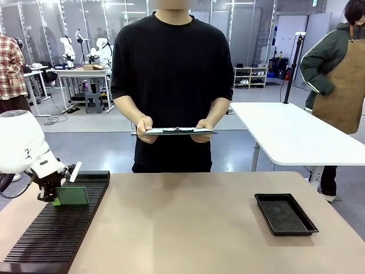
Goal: Inspect the PCB.
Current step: Pick up the Blank PCB and present it to the human.
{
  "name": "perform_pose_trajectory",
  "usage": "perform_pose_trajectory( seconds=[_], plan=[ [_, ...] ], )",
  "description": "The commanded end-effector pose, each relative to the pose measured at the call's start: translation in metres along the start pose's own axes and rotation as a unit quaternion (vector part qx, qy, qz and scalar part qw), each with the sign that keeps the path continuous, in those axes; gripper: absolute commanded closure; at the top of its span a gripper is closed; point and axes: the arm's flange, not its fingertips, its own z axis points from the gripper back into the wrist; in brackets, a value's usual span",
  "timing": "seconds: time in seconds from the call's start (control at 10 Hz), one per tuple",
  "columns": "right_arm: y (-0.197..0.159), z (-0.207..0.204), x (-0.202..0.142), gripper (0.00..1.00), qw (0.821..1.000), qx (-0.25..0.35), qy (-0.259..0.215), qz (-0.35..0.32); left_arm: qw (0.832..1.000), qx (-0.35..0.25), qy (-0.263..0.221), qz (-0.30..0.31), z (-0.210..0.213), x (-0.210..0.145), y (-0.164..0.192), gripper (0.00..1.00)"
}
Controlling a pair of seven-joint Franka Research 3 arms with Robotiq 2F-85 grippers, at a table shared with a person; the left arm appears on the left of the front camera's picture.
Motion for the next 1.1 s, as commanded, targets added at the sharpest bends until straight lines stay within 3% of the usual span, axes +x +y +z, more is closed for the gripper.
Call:
perform_pose_trajectory(
  seconds=[0.0, 0.4, 0.5, 0.8, 1.0],
  plan=[
    [0.001, 0.001, 0.000, 0.00, 1.000, 0.006, -0.001, 0.009, 1.000, -0.014, -0.007, 0.010, 0.017, 0.000, 0.005, 1.00],
    [0.001, 0.001, 0.000, 0.00, 1.000, 0.006, -0.001, 0.009, 0.998, -0.012, -0.024, 0.060, 0.091, 0.011, -0.015, 1.00],
    [0.001, 0.001, 0.000, 0.00, 1.000, 0.006, -0.001, 0.009, 0.996, -0.009, -0.048, 0.075, 0.112, 0.013, -0.022, 1.00],
    [0.001, 0.001, 0.000, 0.00, 1.000, 0.006, -0.001, 0.009, 0.962, -0.048, -0.207, 0.173, 0.122, 0.017, -0.037, 1.00],
    [0.001, 0.001, 0.000, 0.00, 1.000, 0.006, -0.001, 0.009, 0.973, -0.051, -0.181, 0.137, 0.116, 0.025, -0.047, 1.00]
  ],
)
